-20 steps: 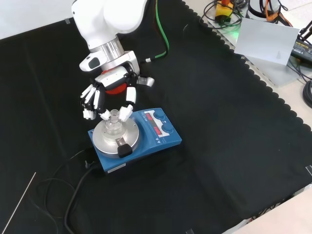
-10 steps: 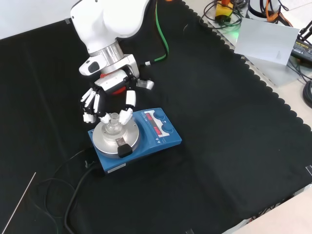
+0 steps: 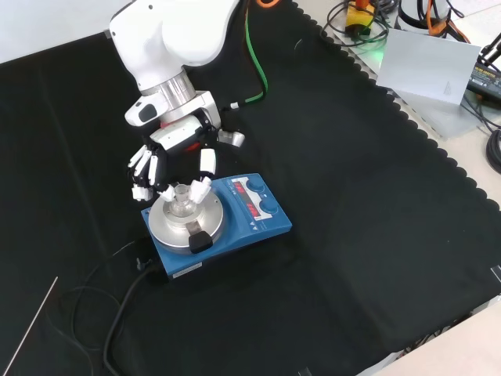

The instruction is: Place the round-bottom flask on the heater.

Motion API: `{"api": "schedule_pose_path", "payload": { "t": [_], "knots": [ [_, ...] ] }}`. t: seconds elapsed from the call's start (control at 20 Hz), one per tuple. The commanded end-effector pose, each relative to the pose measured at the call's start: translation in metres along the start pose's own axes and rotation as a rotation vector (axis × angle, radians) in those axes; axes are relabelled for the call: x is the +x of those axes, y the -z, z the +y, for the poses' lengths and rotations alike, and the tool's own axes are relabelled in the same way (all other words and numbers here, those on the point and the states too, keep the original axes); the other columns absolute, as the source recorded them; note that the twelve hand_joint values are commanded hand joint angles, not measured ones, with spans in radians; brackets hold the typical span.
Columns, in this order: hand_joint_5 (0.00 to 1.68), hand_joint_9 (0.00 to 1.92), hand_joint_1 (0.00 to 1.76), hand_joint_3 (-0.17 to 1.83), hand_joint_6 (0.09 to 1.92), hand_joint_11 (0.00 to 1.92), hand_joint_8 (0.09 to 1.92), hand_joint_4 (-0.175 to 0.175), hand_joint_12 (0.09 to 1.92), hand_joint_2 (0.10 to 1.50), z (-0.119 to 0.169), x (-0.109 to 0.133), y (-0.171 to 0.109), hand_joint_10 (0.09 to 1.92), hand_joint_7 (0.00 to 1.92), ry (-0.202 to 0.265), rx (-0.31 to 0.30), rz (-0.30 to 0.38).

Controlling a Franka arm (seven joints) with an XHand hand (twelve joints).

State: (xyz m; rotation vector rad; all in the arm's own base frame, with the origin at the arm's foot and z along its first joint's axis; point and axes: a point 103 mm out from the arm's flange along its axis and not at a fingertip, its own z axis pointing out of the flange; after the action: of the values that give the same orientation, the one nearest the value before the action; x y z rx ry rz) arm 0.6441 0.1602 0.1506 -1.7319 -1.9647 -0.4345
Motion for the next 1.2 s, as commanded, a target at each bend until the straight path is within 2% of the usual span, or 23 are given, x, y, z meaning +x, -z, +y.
{"api": "schedule_pose_path", "payload": {
  "t": [0.05, 0.15, 0.25, 0.3, 0.4, 0.6, 0.8, 1.2],
  "knots": [
    [1.07, 0.64, 1.10, 0.79, 1.08, 0.28, 0.57, 0.071, 1.31, 0.69, -0.001, -0.004, 0.000, 0.54, 0.48, -0.007, 0.008, 0.018],
    [1.04, 0.63, 1.09, 0.72, 1.10, 0.27, 0.57, 0.059, 1.31, 0.74, -0.001, -0.005, 0.001, 0.54, 0.46, -0.007, 0.009, 0.025],
    [0.97, 0.62, 1.06, 0.49, 1.12, 0.24, 0.59, 0.065, 1.33, 0.88, -0.001, -0.005, 0.002, 0.56, 0.44, -0.009, 0.017, 0.025],
    [0.86, 0.61, 1.04, 0.50, 1.07, 0.22, 0.59, 0.033, 1.33, 0.86, -0.001, -0.004, 0.003, 0.56, 0.42, -0.011, 0.025, 0.022],
    [0.63, 0.58, 1.02, 0.68, 0.95, 0.18, 0.60, -0.008, 1.34, 0.74, -0.001, -0.004, 0.004, 0.57, 0.38, -0.015, 0.057, 0.017],
    [0.38, 0.48, 0.97, 0.85, 0.71, 0.08, 0.62, -0.019, 1.36, 0.62, -0.002, -0.002, 0.006, 0.61, 0.28, -0.011, 0.070, 0.002],
    [0.33, 0.42, 0.94, 0.86, 0.38, 0.02, 0.64, -0.018, 1.38, 0.59, -0.005, 0.000, 0.012, 0.66, 0.24, -0.003, 0.062, -0.002],
    [0.36, 0.38, 0.88, 0.80, 0.20, 0.00, 0.64, -0.012, 1.37, 0.57, -0.021, 0.003, 0.035, 0.67, 0.22, 0.000, 0.029, 0.002]
  ]
}}
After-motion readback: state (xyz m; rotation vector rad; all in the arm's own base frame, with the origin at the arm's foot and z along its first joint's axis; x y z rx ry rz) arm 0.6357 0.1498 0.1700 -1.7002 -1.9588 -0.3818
